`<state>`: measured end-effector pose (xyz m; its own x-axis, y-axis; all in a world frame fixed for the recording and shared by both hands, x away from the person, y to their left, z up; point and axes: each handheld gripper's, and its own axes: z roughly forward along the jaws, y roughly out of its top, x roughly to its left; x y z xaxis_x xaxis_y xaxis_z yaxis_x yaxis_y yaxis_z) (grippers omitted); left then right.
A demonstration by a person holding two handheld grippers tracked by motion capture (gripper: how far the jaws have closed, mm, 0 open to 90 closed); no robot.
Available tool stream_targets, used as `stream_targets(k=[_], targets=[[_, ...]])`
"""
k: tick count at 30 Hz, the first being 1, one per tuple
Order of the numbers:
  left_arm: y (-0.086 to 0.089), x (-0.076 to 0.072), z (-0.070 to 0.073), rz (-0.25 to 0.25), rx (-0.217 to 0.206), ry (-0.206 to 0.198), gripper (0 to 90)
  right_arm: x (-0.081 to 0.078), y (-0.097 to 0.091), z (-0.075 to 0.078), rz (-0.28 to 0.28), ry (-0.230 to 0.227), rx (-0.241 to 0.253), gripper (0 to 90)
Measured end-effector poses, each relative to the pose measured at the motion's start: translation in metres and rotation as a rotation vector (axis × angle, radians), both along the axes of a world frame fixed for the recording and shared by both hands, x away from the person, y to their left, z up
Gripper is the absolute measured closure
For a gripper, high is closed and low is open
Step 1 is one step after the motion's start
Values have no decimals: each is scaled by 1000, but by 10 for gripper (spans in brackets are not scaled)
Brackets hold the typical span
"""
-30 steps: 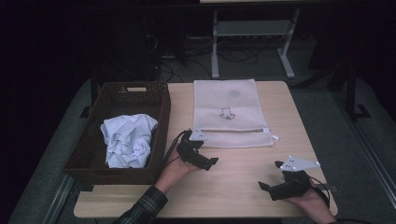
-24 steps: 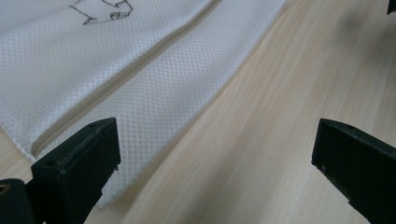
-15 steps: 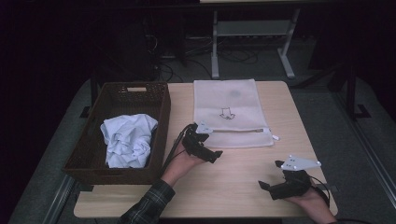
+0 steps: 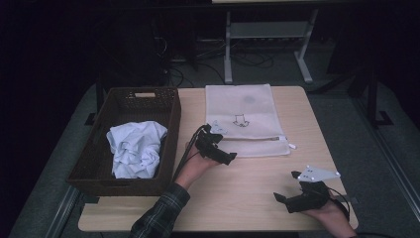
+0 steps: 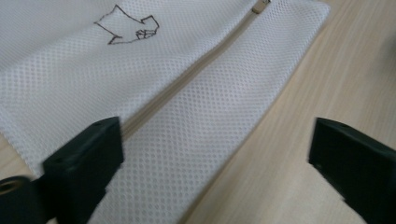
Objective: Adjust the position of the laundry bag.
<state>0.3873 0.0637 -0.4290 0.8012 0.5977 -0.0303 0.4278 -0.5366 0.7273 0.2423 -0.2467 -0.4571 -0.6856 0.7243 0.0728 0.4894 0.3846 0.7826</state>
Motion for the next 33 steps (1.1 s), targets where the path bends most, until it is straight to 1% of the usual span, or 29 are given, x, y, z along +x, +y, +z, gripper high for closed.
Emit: stream_targets(k=[4, 9, 12, 13, 14, 17, 20, 24, 27, 28, 29, 33], targets=[[-3, 8, 0, 4, -8, 3, 70, 0, -1, 0, -1, -1, 0, 0], [-6, 16, -1, 7, -11, 10, 137, 0, -1, 0, -3, -1, 3, 0], [-7, 20, -2, 13, -11, 16, 140, -1, -1, 0, -1, 0, 6, 0], [-8, 24, -4, 17, -14, 22, 141, -1, -1, 0, -1, 0, 7, 0], [-8, 24, -4, 17, -14, 22, 142, -1, -1, 0, -1, 0, 7, 0], [-11, 31, -5, 24, -14, 28, 143, -1, -1, 0, 7, 1, 8, 0], [-15, 36, -3, 22, -10, 19, 146, 0, 1, 0, 13, 1, 9, 0], [-20, 42, -2, 20, -11, 25, 148, 0, 2, 0, 19, 4, 12, 0], [-22, 45, -1, 21, -12, 23, 151, 0, 2, 0, 20, 4, 9, 0], [-24, 49, -1, 24, -20, 30, 161, 1, 2, 0, 18, 5, 12, 0], [-25, 51, -1, 26, -18, 32, 161, 1, 2, 0, 18, 4, 14, 0], [-30, 60, -2, 28, -31, 33, 186, 2, 2, 0, 20, 4, 14, 0]])
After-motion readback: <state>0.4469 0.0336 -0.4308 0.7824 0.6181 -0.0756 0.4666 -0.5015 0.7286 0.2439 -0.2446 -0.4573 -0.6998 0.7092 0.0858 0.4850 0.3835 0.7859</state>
